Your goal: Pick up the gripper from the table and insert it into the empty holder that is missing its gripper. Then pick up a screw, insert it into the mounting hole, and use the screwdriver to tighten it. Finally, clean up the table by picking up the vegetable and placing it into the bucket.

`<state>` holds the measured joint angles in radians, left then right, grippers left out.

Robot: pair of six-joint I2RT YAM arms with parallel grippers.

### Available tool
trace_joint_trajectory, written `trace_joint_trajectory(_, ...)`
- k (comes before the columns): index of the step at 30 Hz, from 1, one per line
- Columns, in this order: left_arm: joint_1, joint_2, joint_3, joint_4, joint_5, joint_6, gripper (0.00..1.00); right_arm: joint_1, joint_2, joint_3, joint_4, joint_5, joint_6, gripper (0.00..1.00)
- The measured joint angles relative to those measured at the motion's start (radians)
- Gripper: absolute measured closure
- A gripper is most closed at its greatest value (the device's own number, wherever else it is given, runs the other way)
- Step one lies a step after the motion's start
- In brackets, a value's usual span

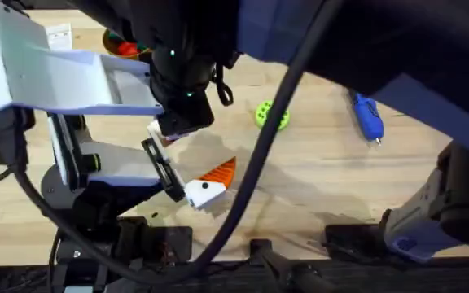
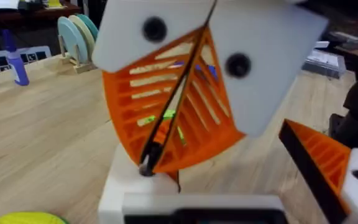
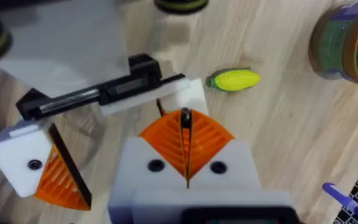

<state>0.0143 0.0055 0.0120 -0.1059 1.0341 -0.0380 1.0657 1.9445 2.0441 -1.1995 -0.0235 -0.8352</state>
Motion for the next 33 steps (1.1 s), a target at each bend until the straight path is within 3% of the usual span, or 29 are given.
trace_joint_trajectory(25, 0.000, 0.002, 0.000, -0.002, 0.002, -0.009, 0.013, 0.001, 0.019, 0.005, 0.000, 0.000, 0.002, 0.976)
trace_joint_trajectory(31, -0.003, 0.001, 0.000, -0.002, 0.012, -0.007, 0.014, 0.000, 0.020, 0.014, 0.001, 0.007, 0.009, 0.127)
trace_joint_trajectory(32, -0.003, 0.000, 0.000, -0.002, 0.013, -0.004, 0.014, 0.000, 0.023, 0.014, -0.004, 0.007, 0.010, 0.041)
trace_joint_trajectory(33, -0.003, 0.000, 0.000, -0.002, 0.013, -0.003, 0.014, 0.000, 0.025, 0.014, -0.005, 0.007, 0.013, 0.021)
